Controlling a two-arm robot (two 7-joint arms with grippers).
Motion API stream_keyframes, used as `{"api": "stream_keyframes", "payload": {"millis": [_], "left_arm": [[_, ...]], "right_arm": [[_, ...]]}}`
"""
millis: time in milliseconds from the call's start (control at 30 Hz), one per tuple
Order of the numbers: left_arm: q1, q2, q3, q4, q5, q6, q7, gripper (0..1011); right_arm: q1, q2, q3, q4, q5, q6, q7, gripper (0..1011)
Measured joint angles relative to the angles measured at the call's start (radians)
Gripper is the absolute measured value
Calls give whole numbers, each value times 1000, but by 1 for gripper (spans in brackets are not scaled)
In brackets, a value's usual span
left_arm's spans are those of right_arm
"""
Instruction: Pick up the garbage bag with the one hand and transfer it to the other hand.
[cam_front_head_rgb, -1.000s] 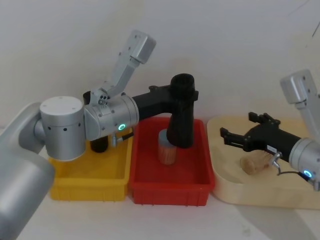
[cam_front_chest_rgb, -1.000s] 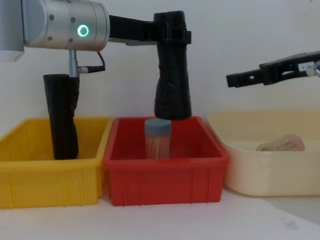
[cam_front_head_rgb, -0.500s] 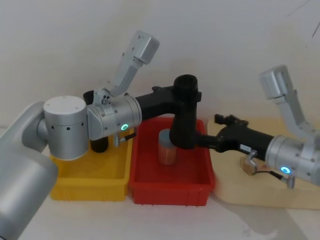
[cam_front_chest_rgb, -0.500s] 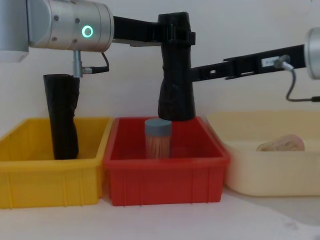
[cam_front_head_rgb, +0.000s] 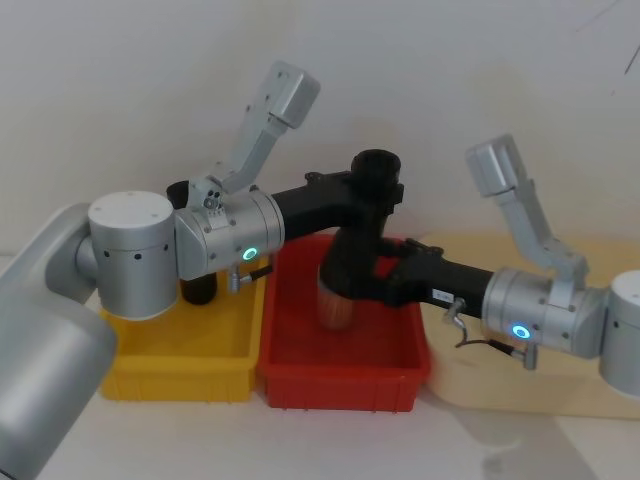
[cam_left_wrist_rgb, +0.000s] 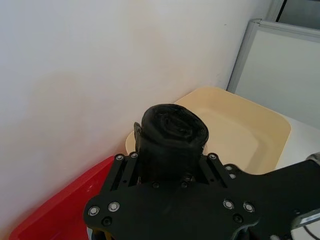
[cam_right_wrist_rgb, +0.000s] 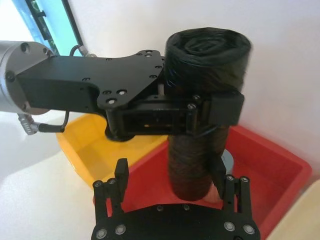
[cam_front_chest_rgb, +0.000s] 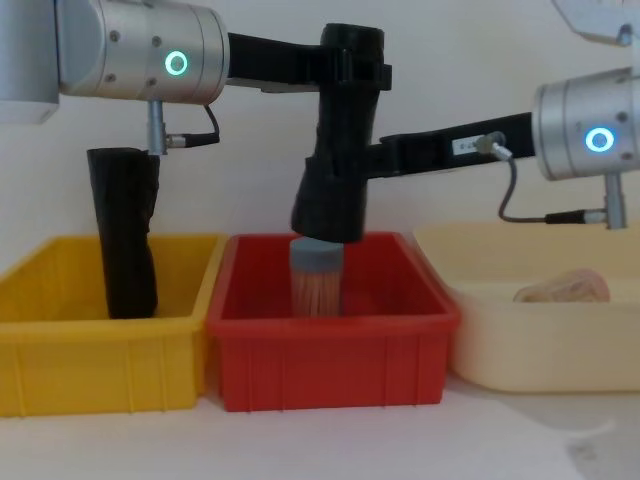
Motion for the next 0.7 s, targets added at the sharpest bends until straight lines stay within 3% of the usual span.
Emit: {"api": "stream_keyframes", "payload": {"millis": [700], "left_arm": [[-1,-1,2,2,0,0,-2,404]], "right_arm": [[128,-94,-48,257,-16,-100,-7,984]]}}
